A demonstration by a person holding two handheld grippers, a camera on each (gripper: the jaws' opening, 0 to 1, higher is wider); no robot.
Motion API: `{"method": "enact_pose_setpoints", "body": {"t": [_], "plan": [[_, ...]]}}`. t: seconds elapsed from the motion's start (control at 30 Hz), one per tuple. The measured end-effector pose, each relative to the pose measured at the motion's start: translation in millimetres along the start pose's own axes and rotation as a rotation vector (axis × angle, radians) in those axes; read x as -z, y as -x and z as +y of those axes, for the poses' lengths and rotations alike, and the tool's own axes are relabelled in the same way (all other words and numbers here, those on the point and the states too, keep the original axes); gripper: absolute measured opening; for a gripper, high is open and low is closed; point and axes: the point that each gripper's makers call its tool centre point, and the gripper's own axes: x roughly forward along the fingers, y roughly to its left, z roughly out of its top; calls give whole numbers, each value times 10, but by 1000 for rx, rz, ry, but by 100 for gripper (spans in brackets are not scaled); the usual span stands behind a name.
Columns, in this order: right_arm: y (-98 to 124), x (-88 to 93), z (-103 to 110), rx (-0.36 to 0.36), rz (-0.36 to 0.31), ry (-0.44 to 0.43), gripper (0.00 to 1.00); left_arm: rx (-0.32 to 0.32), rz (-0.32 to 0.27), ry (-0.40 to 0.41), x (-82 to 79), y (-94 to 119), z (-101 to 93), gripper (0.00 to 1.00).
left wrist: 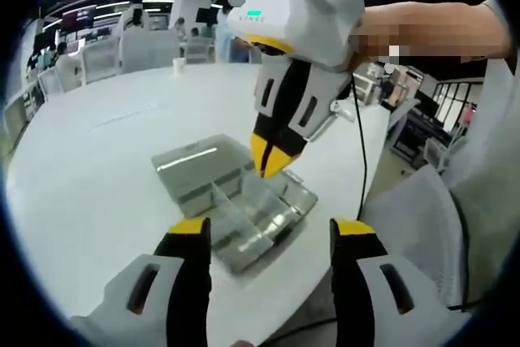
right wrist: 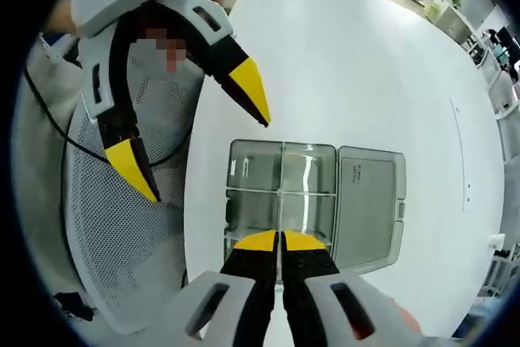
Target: Insert the divider into the dual guide fixture by aligning both edges with the guide slots and pushing it downward to the bottom, including one-sided entry, uneven engagement, binding, and posture correction.
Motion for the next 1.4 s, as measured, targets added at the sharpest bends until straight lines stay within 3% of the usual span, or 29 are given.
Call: {"method": "enact_pose_setpoints", "body": {"t": [0.4,1.4], "plan": [[-15,15,5,2,22,-19,0,0,2,1,19,13,-2,57],[-5,10,40,-5,170,43,0,-3,-6,12,16,33,0,56]]}}
